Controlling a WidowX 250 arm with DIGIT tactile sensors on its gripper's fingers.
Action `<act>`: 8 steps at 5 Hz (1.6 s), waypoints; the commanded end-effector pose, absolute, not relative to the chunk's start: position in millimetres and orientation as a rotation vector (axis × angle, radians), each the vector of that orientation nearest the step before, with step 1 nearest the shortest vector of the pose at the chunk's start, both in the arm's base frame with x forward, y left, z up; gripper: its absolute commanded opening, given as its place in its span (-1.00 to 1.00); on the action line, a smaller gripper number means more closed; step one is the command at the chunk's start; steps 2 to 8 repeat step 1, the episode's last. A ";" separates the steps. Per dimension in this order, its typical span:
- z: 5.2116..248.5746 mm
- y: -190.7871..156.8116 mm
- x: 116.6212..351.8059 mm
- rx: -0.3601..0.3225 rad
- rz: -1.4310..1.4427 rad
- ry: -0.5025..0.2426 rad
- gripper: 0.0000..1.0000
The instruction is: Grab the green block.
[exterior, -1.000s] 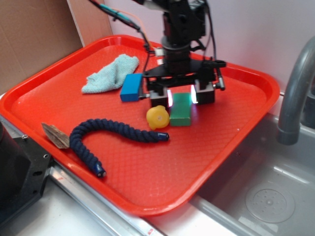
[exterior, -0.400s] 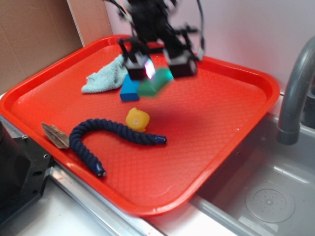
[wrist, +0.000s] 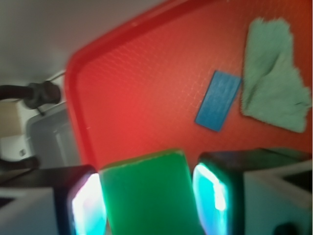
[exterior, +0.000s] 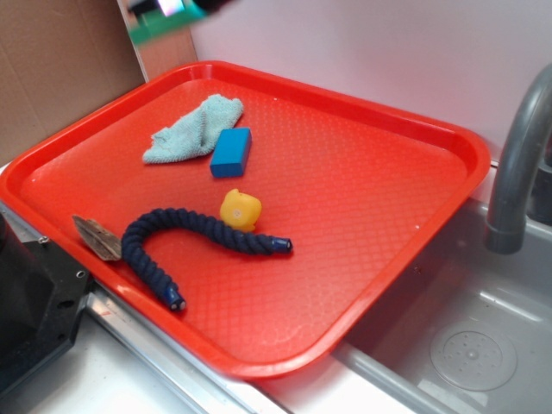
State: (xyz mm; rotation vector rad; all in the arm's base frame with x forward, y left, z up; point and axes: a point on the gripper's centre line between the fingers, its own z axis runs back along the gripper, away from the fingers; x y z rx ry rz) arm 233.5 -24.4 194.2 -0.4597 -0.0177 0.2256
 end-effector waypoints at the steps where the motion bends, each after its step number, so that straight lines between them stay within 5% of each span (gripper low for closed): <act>1: 257.8 -25.0 244.5 -0.351 0.252 -0.068 -1.00; 8: 257.8 -25.0 244.5 -0.351 0.252 -0.068 -1.00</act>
